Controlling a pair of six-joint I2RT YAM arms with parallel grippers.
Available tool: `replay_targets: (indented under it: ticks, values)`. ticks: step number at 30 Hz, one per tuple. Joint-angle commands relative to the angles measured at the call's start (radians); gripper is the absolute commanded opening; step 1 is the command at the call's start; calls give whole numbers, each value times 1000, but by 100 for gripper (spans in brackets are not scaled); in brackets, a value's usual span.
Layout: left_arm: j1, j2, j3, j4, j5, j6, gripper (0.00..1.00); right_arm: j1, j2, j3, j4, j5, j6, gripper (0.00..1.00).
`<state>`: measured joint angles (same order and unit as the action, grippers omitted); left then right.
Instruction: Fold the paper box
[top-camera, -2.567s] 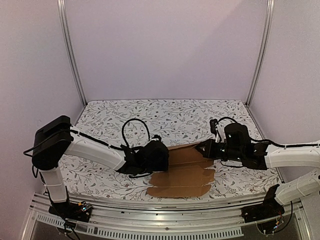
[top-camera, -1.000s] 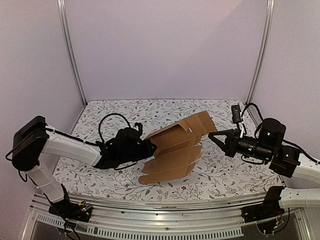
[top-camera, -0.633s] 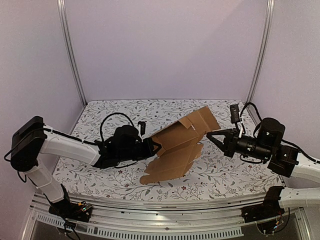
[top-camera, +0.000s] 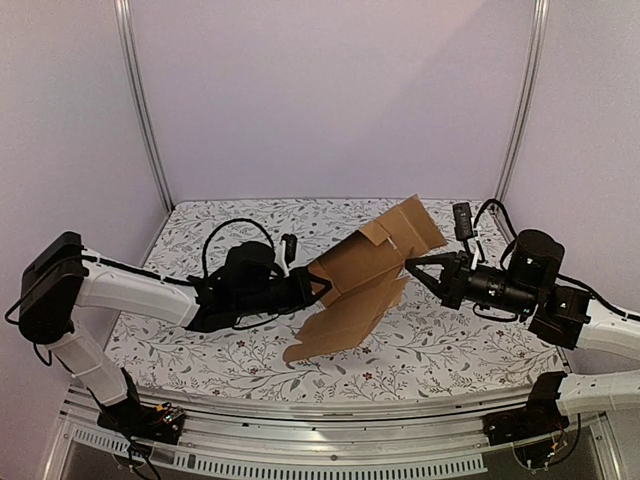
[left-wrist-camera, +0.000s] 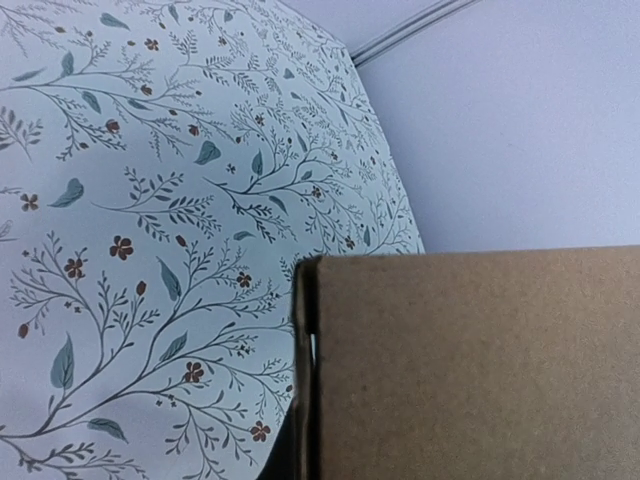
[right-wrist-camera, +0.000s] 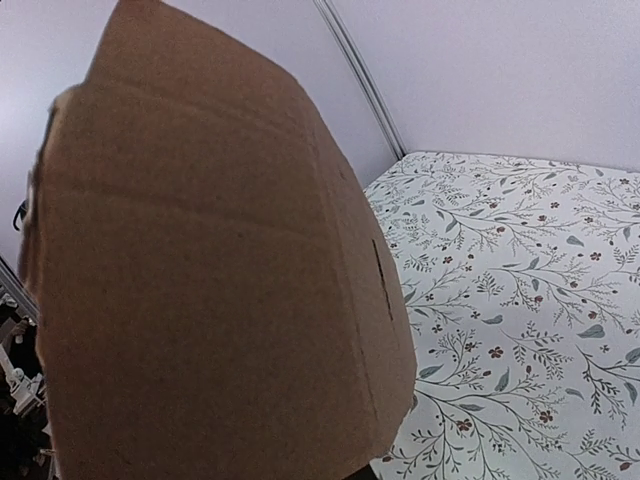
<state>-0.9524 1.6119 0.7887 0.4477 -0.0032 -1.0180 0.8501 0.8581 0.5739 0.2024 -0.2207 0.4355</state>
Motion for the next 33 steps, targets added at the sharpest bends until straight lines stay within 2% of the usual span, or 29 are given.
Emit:
replay_targets:
  ticks: [1, 11, 17, 33]
  values:
    - [10, -8, 24, 19, 25, 2, 0, 7, 25, 52, 38, -22, 12, 0]
    - [6, -7, 31, -1, 17, 23, 0, 26, 103, 76, 52, 0, 15, 0]
    - [3, -25, 51, -65, 6, 71, 0, 35, 155, 80, 45, 22, 16, 0]
    - [3, -36, 118, -196, -40, 164, 0, 55, 235, 128, -165, 126, -74, 0]
